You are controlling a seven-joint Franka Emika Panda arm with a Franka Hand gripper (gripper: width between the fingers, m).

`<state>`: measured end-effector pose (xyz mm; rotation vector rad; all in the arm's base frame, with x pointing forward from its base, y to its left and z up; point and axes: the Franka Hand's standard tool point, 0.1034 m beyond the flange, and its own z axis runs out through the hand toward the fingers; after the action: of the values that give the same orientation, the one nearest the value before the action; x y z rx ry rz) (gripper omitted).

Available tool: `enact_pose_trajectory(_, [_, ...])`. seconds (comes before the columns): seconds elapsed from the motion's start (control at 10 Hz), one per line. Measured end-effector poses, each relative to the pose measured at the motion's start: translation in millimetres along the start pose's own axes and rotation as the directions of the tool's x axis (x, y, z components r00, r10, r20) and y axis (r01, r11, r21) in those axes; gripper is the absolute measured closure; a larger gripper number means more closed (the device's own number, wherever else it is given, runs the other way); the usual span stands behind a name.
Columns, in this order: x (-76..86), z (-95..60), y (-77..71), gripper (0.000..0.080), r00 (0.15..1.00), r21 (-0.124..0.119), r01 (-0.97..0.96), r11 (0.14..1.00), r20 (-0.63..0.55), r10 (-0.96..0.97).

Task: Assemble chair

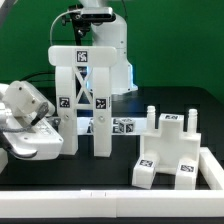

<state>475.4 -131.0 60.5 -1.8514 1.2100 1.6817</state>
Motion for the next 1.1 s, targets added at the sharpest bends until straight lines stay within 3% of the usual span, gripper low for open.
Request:
enact_pose_trajectory(0.3, [-6.1, -5.4, 3.9, 0.0769, 0.998, -0.006, -0.057, 0.998, 0.009, 0.057])
enact_pose_trajectory(0.5, [-10.9, -7.2, 1.0, 0.0396, 0.997, -0.007, -0.075, 0.997, -0.002, 0.075])
enact_pose_trajectory(0.6, [-9.6, -6.5, 1.7, 0.0396, 0.997, -0.007, -0.076, 0.997, 0.001, 0.076])
enact_pose_trajectory(0.7, [-9.4, -6.3, 1.7, 0.0248, 0.997, -0.007, -0.076, 0.997, 0.002, 0.076])
enact_pose_trajectory(0.8, [-9.3, -6.3, 1.7, 0.0180, 0.997, -0.007, -0.077, 0.997, 0.002, 0.077])
enact_pose_trajectory(1.1, [-4.3, -13.1, 3.3, 0.0151, 0.995, 0.032, -0.103, 0.994, -0.013, 0.104])
